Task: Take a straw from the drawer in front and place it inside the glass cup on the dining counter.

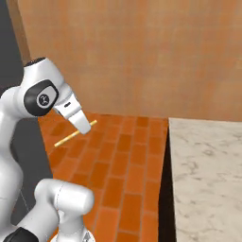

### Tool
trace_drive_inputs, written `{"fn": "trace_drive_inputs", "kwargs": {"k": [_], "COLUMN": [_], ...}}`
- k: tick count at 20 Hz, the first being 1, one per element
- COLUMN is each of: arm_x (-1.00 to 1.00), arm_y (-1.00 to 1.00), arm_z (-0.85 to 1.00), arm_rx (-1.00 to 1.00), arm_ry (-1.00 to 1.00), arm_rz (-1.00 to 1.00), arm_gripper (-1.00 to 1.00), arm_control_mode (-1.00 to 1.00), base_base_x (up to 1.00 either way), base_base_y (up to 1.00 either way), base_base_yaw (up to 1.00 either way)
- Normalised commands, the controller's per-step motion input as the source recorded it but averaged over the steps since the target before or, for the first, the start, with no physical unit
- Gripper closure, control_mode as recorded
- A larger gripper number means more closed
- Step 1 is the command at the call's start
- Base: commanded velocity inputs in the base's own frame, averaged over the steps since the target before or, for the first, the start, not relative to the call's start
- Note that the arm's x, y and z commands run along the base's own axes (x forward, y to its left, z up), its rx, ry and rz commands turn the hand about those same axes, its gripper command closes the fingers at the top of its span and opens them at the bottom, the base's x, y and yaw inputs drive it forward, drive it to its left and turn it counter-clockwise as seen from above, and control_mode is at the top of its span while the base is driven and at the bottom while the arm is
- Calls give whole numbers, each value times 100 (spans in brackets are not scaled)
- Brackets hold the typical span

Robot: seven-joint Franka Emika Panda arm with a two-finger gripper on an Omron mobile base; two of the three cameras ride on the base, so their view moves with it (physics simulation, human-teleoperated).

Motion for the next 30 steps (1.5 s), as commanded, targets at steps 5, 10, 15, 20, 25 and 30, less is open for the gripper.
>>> {"fn": "trace_drive_inputs", "kwargs": {"k": [5, 10, 15, 20, 25, 30], "arm_x": [0, 0, 0, 0, 0, 0], "arm_y": [0, 0, 0, 0, 0, 0], "arm_z": [0, 0, 0, 0, 0, 0], "arm_rx": [0, 0, 0, 0, 0, 0], "arm_ry": [0, 0, 0, 0, 0, 0], "arm_rz": [0, 0, 0, 0, 0, 0], "arm_gripper": [100, 100, 100, 100, 100, 100], "arm_control_mode": [100, 100, 100, 100, 100, 100], "base_base_x": [100, 100, 97, 80, 72, 67], "base_base_y": [13, 23, 27, 31, 35, 43], "base_base_yaw": [-38, -40, -45, -53, -59, -59]}}
